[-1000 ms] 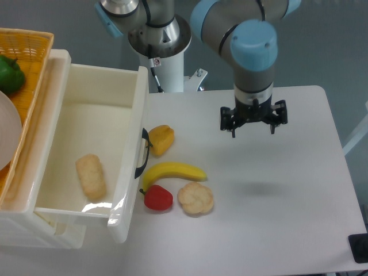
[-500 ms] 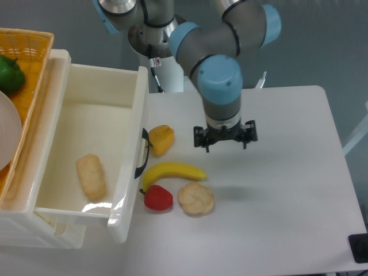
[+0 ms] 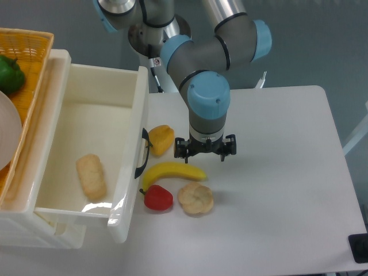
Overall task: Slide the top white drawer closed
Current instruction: 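Lower the gripper beside the drawer front near its black handle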
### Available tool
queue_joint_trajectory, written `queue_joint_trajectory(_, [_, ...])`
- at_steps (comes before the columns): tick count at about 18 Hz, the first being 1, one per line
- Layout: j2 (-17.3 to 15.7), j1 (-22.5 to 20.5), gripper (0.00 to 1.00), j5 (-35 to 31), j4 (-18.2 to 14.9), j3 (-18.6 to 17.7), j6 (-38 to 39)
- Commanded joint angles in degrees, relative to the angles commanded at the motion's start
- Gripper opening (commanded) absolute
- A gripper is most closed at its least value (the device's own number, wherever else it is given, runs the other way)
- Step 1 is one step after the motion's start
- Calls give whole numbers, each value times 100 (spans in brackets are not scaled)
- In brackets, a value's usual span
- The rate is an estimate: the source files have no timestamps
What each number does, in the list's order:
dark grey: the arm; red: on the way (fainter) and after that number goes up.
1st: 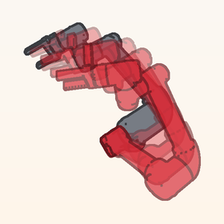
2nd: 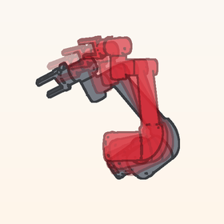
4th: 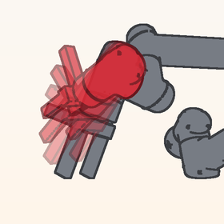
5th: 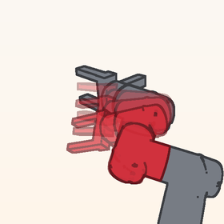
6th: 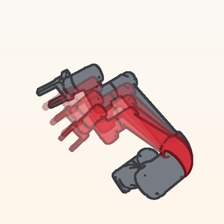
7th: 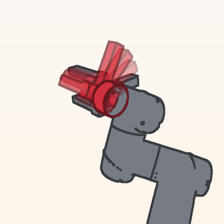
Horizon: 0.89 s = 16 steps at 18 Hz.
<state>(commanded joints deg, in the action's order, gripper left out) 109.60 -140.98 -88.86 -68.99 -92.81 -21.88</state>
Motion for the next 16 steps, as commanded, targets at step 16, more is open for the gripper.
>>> queue_joint_trajectory(16, [123,114,100,404,-184,0,26])
